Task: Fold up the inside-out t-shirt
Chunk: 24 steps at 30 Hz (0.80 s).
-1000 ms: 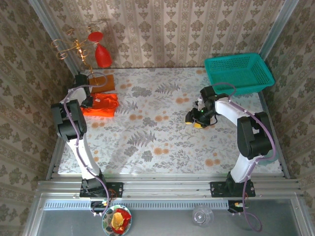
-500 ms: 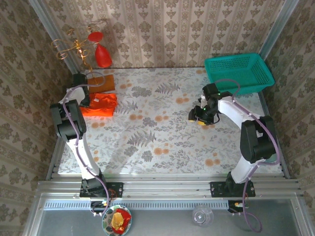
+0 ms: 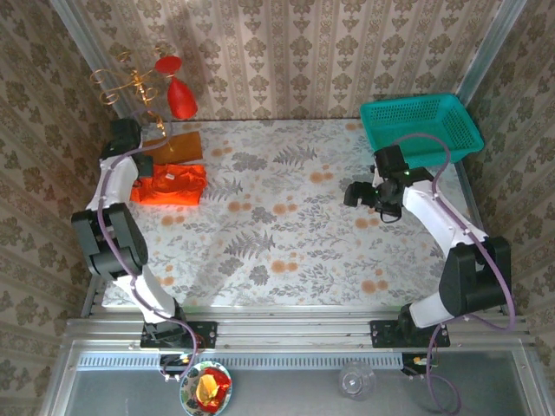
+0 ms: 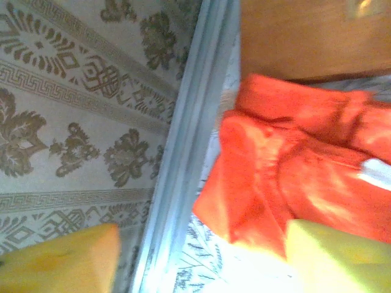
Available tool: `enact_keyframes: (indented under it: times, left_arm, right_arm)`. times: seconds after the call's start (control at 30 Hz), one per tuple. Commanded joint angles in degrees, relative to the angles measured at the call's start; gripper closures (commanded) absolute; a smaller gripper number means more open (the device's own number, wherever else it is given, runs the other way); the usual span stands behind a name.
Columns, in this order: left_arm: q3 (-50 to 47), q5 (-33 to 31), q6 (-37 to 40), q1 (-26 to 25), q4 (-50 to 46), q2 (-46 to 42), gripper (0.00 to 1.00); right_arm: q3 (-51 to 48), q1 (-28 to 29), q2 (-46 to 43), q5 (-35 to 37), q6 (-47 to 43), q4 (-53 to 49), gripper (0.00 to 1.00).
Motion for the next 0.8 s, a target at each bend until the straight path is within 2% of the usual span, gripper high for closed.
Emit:
enact_keyframes:
  times: [0.0,0.2,0.33,0.43,0.6,0.63,0.77]
  left_arm:
    - [-5.15,6.84,-5.71,-2.22,1.90,-5.22,0.00]
    - [-17.82,7.76,-9.84,-6.15,9.30,-14.98,0.01]
    - [-32.70,6.37,-12.86,-7.42,21.80,-22.56,0.04]
    - [-44.12,3.69,-13.27,-9.07,32.76,-26.72,0.04]
    - [-58.24,1.20,0.51,-14.43,55.55,-25.09,0.00]
    - [-57.20,1.58,-0.21,-14.68,53.66,-24.66,0.00]
    - [-58.29,9.25,-2.81,-13.02,64.22,-21.75,0.00]
  right_arm:
    - [-1.68,-1.81,-1.83,6.80,1.04,2.67,0.00]
    - [-6.94,-2.91,-4.15,16.59,-0.52,11.51,0.00]
    - [-11.87,-2.95,-3.95,23.86,-5.13,22.15,0.01]
    - [-16.93,-3.04,-3.17,26.09,-10.90,32.76,0.02]
    - [-23.06,-3.09,0.11,27.74,-16.74,49.51,0.01]
    - [-24.24,-3.13,1.02,27.91,-17.16,53.25,0.00]
    - [-27.16,-3.39,3.00,29.14,-17.53,63.32,0.02]
